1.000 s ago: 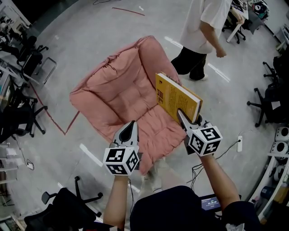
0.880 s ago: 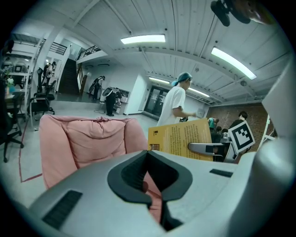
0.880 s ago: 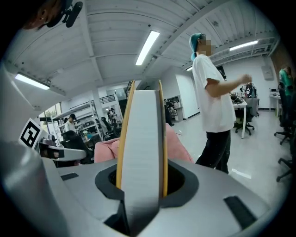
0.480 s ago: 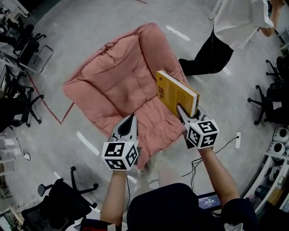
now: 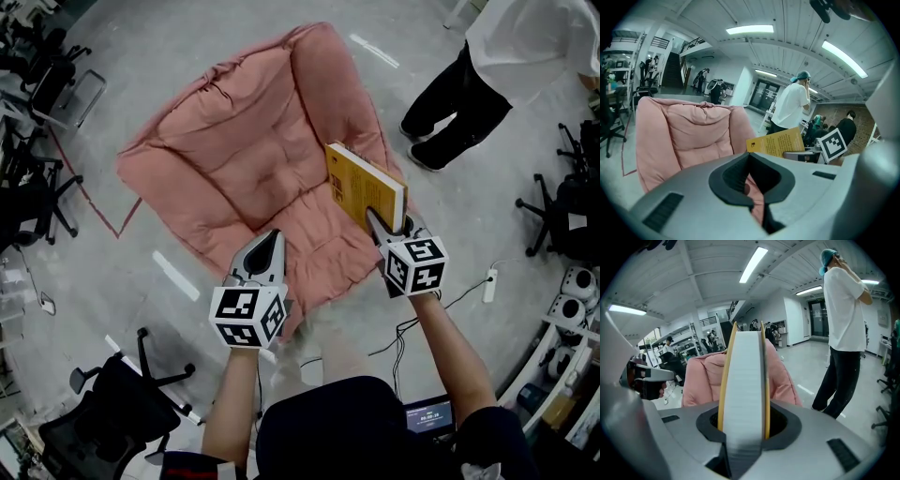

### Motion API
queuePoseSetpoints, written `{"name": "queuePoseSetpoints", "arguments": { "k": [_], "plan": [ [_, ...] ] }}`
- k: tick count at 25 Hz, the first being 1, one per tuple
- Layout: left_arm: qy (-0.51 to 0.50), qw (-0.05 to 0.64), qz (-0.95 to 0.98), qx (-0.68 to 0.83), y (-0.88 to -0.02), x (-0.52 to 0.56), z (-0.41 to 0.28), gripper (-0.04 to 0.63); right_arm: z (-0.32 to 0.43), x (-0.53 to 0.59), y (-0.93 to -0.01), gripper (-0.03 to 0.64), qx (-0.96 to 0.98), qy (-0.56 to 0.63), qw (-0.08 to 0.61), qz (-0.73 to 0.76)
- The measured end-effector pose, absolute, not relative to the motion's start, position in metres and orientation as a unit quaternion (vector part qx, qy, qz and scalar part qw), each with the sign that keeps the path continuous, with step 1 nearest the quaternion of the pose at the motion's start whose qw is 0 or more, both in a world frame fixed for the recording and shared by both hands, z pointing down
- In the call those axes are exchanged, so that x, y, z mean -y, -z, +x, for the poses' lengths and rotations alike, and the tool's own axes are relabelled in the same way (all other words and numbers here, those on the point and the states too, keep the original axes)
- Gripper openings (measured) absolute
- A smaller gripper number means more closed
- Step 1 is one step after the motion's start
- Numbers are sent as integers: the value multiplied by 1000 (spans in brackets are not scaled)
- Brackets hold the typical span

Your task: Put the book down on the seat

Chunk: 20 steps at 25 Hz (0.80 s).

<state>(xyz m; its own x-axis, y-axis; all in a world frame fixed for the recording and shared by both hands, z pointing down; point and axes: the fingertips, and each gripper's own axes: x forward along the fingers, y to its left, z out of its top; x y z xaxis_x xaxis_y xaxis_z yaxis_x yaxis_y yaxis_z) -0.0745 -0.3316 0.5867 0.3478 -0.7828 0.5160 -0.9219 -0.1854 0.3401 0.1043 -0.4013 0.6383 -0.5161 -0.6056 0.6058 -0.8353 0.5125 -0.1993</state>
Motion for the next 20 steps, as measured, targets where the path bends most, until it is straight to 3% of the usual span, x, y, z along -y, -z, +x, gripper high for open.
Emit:
{"name": "queuePoseSetpoints", "arguments": {
  "k": [20],
  "plan": [
    [-131, 333, 749, 558, -626, 333, -67, 0, 113, 412, -719, 150, 816, -257, 325, 402]
  ]
}}
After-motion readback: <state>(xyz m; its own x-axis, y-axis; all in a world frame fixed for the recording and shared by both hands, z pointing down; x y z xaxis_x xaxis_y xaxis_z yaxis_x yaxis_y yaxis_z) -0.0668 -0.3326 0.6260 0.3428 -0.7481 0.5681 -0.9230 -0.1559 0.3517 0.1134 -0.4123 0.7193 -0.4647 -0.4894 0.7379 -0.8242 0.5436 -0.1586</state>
